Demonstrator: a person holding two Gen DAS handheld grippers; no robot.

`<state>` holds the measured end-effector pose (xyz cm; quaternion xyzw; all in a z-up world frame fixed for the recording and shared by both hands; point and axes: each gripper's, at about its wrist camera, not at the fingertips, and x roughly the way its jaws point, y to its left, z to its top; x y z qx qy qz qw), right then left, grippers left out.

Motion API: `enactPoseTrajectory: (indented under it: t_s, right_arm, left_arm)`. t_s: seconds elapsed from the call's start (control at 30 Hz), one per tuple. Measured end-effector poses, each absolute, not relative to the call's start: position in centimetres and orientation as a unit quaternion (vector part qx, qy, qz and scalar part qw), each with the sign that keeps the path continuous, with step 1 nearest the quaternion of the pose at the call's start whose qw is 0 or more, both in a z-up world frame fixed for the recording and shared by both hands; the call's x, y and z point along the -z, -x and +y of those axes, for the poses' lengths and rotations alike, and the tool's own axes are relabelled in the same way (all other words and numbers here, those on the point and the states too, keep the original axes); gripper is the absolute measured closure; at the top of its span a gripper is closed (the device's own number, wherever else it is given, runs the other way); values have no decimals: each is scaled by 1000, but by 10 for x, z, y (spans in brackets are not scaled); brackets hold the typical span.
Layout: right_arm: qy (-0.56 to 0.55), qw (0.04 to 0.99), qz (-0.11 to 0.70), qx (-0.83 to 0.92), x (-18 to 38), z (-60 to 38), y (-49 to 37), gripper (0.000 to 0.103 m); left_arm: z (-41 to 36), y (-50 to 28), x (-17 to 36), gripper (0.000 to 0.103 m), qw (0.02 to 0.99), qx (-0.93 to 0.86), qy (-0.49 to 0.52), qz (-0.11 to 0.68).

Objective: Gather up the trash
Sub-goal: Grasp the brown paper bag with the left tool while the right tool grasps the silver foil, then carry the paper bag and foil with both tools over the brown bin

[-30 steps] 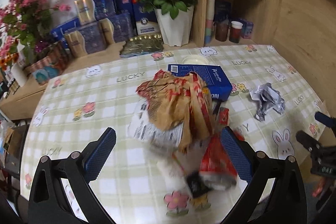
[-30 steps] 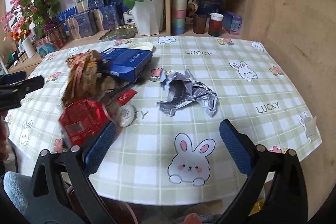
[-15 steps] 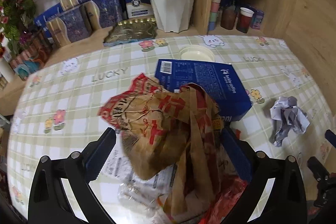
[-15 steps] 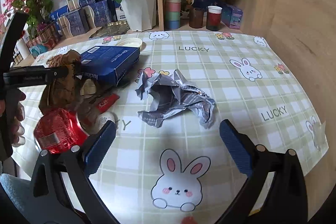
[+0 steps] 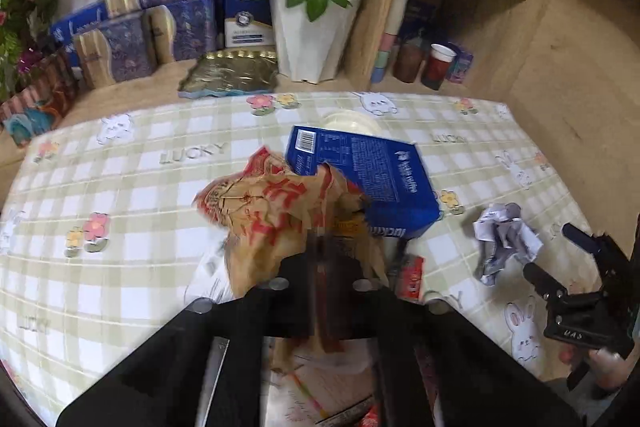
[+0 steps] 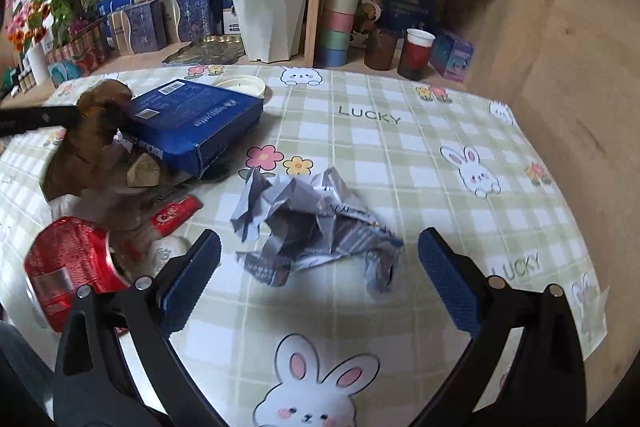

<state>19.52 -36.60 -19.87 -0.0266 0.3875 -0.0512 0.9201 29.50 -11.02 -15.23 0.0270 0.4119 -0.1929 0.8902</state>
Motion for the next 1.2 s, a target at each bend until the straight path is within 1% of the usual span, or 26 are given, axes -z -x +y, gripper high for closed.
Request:
enactPoseTrajectory:
  t_s: [0.17,0.2,0.23,0.27,0.3,0.33,0.37,0.4,0.43,0.53,0.7,0.73,0.83,0.9,1.0,1.13,1.17,1.2]
  right_arm:
    - [45,916,395,49,206,-368,-210,6]
    - [46,916,396,50,206,-369,-212,6]
    - [46,915,397,50,207,-370,-214,6]
    - [46,916,397,49,207,-370,-216,6]
    - [47,915,397,49,207,-369,-216,6]
    - [47,915,397,47,207,-369,-217,6]
    - [48,915,398,46,207,-369,-218,6]
    - [47,915,399,45,208,-368,-218,6]
    - [46,914,400,45,209,-368,-219,6]
    - [43,913,404,44,212,-369,-221,6]
    - [40,911,408,45,215,-370,-226,6]
    - [39,911,407,45,215,-370,-227,6]
    - [35,912,406,46,215,-373,-232,6]
    - [32,911,408,45,217,-375,-237,6]
    - [32,906,419,46,222,-377,-246,6]
    - [28,899,435,46,229,-379,-253,6]
    - [27,897,438,47,230,-379,-253,7]
    - [26,897,439,44,231,-380,-252,21]
  left_arm:
    - [-98,-295,149,99,887,202,-4,415]
    - [-94,-295,148,95,888,201,4,414]
    - [-91,-295,148,81,888,202,12,412]
    - [-89,-295,148,70,888,202,17,414]
    - [-87,-295,149,44,887,203,23,413]
    - [-87,-295,149,35,888,204,23,410]
    - [-89,-294,149,35,889,205,20,409]
    - [-92,-294,150,30,888,205,11,411]
    - [-98,-295,153,22,887,204,-2,415]
    - [-109,-297,161,15,887,198,-29,416]
    - [-130,-312,185,15,882,162,-99,431]
    - [-129,-314,187,16,882,158,-100,433]
    - [-119,-321,193,31,879,149,-82,445]
    - [-115,-319,190,35,882,151,-78,439]
    - [-107,-314,181,38,887,159,-76,426]
    - [-94,-308,167,38,893,165,-53,415]
    - [-91,-306,164,38,894,167,-47,413]
    - [-90,-304,161,38,895,168,-42,412]
